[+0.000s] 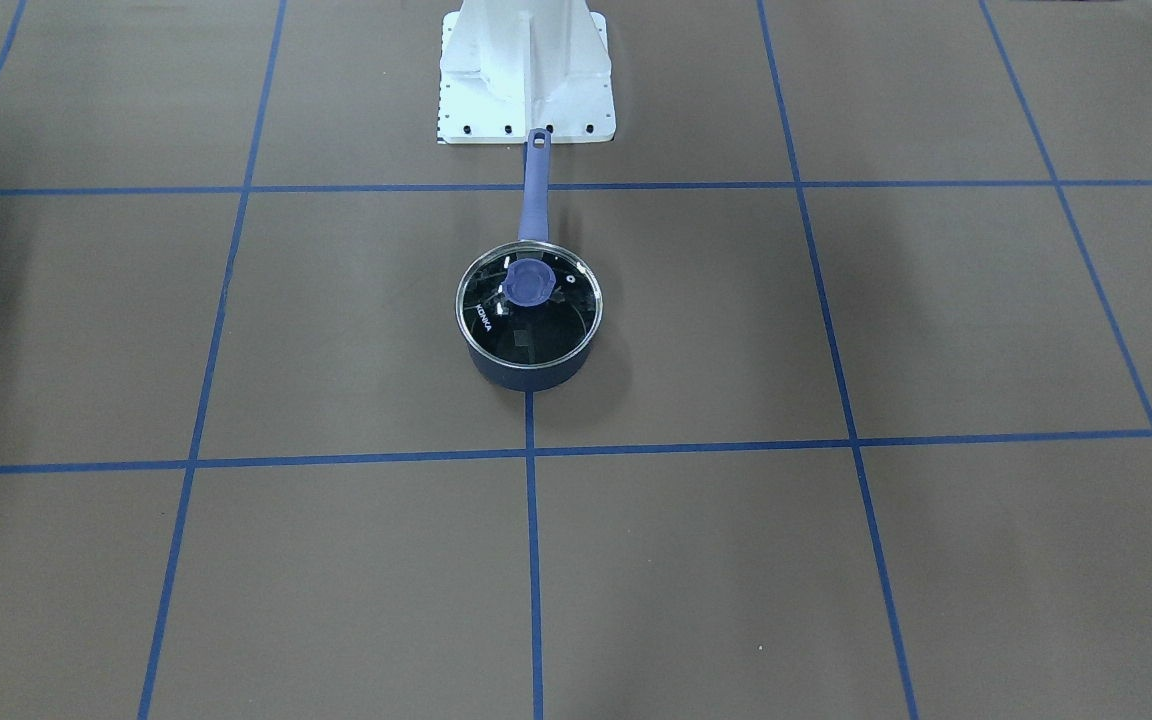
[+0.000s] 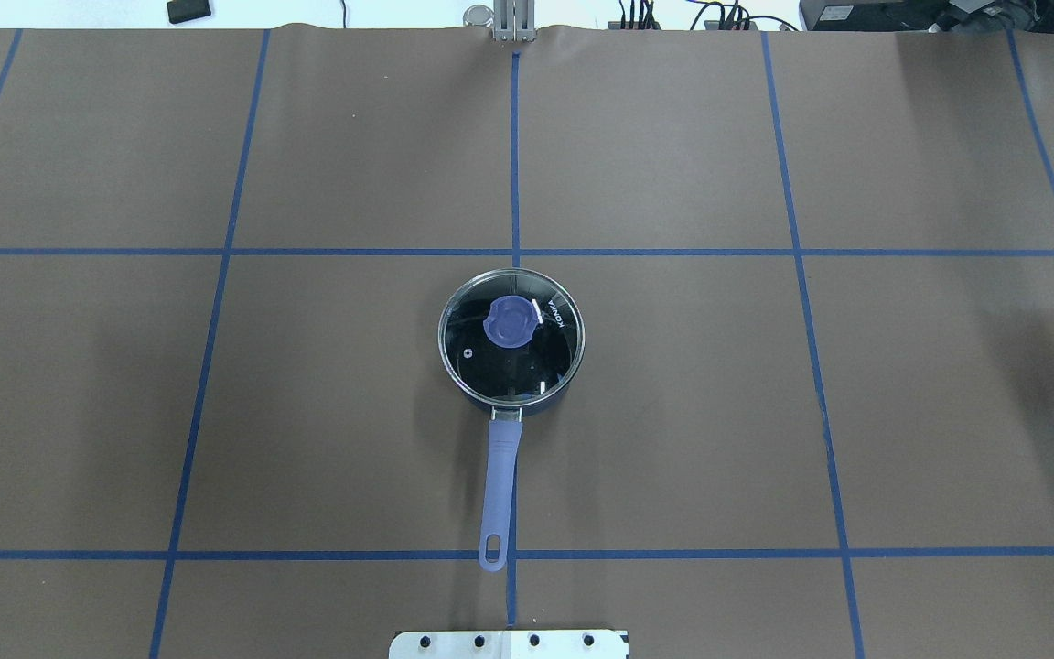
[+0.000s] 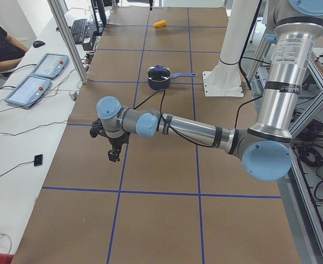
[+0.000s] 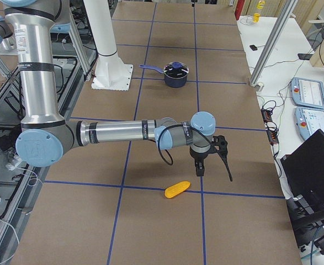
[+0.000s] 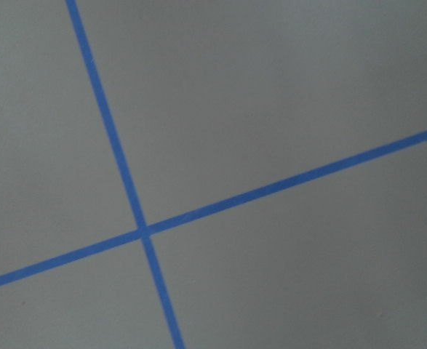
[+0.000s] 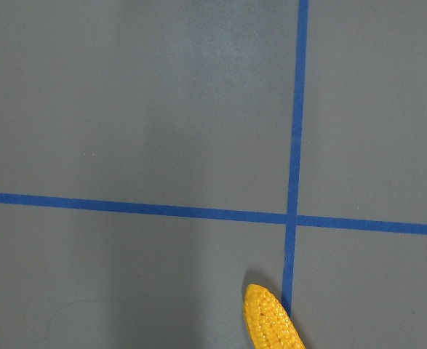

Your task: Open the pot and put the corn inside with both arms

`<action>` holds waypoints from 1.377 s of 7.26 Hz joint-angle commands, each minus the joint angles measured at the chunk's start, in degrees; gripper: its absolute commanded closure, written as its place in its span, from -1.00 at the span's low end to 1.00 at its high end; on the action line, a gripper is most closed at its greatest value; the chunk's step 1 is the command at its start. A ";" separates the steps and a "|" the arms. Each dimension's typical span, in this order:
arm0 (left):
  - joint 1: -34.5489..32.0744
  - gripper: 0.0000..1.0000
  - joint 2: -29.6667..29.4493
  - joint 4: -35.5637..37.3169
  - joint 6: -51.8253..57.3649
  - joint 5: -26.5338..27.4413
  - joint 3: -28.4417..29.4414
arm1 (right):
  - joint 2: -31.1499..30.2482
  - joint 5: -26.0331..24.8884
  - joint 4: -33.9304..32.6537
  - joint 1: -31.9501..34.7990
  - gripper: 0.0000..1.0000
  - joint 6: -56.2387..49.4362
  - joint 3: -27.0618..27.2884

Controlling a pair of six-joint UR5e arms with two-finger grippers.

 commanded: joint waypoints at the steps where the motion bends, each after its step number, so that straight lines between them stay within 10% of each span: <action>1: 4.57 -0.99 -10.88 9.30 -7.15 0.22 -0.22 | 0.41 -0.28 0.93 -1.12 -1.00 1.51 -0.31; 10: 37.61 -1.00 -41.77 16.73 -50.41 17.70 0.39 | -0.55 -2.92 0.76 -2.62 -1.00 -17.61 -7.94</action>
